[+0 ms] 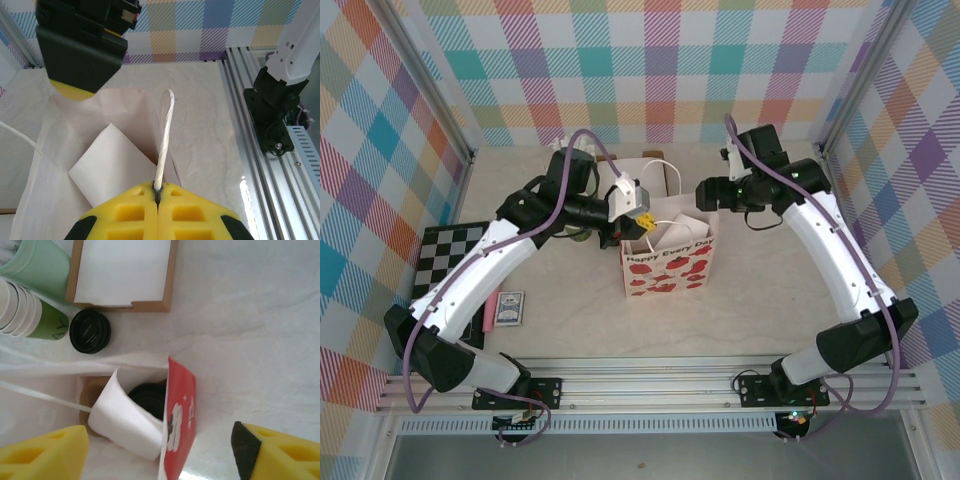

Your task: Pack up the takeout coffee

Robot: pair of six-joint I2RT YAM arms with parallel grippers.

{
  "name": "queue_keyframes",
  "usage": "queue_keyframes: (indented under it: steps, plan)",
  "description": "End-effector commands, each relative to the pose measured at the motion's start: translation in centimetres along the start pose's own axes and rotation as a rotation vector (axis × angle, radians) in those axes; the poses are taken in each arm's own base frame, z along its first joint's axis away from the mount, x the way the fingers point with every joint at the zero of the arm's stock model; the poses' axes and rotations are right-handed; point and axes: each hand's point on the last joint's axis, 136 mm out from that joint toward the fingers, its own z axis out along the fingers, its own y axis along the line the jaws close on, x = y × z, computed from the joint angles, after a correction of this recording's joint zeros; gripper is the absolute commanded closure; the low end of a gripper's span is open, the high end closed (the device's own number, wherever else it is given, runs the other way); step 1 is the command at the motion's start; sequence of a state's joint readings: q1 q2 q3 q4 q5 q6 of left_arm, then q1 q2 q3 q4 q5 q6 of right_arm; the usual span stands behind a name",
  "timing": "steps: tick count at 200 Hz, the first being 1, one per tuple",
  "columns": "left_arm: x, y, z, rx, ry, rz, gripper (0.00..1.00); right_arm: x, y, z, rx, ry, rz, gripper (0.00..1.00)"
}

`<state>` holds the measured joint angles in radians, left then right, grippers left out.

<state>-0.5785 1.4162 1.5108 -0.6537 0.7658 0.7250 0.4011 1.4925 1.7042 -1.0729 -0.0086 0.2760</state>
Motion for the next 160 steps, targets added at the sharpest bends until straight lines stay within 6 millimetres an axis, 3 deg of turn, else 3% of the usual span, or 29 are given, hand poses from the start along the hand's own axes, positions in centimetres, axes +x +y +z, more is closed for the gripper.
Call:
queue_keyframes:
  steps: [1,60,93,160]
  plan:
    - [0.0,1.4,-0.8,-0.041,0.022,0.02,1.0,0.9,0.7,1.1,-0.033,0.063,0.076,0.33]
    - [0.4,3.5,-2.1,-0.102,0.06,0.032,1.0,0.4,2.1,2.6,-0.051,0.028,0.08,0.71]
    - [0.9,4.0,-3.0,-0.13,0.078,0.024,1.0,0.4,2.5,2.7,-0.063,0.019,0.076,0.72]
    - [0.0,2.5,-2.4,-0.067,0.005,-0.019,0.96,0.0,4.7,3.5,-0.181,0.021,0.071,0.73]
